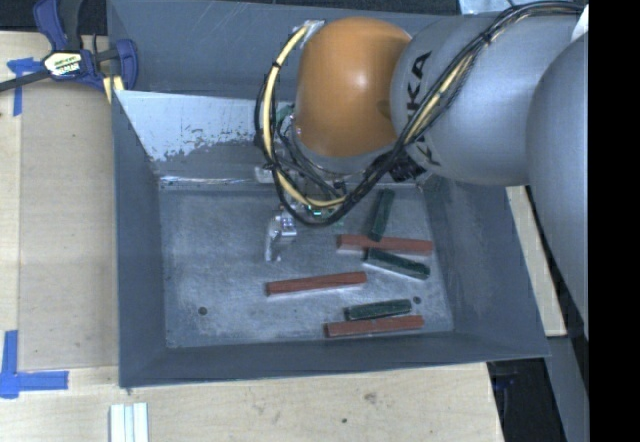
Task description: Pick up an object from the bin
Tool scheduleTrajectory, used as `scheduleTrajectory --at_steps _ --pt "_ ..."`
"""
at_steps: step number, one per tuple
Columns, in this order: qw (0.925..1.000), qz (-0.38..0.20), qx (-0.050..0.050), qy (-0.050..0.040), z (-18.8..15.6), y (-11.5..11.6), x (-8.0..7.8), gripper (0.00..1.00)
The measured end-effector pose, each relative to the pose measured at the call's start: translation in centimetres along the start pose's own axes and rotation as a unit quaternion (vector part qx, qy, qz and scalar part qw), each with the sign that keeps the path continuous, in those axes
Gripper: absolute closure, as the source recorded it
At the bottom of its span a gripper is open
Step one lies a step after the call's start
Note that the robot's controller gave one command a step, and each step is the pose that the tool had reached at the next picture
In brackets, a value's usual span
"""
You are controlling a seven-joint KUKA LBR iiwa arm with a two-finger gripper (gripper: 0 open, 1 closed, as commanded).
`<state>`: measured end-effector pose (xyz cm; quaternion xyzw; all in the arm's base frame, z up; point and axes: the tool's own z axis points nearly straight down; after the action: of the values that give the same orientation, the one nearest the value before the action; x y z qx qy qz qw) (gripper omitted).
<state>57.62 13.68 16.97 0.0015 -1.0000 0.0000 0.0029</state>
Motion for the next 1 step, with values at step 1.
scheduleTrajectory --at_steps 1 --pt "1.0000 0.001 -0.001 -0.0042 -0.47 -0.05 -0.19 0.00"
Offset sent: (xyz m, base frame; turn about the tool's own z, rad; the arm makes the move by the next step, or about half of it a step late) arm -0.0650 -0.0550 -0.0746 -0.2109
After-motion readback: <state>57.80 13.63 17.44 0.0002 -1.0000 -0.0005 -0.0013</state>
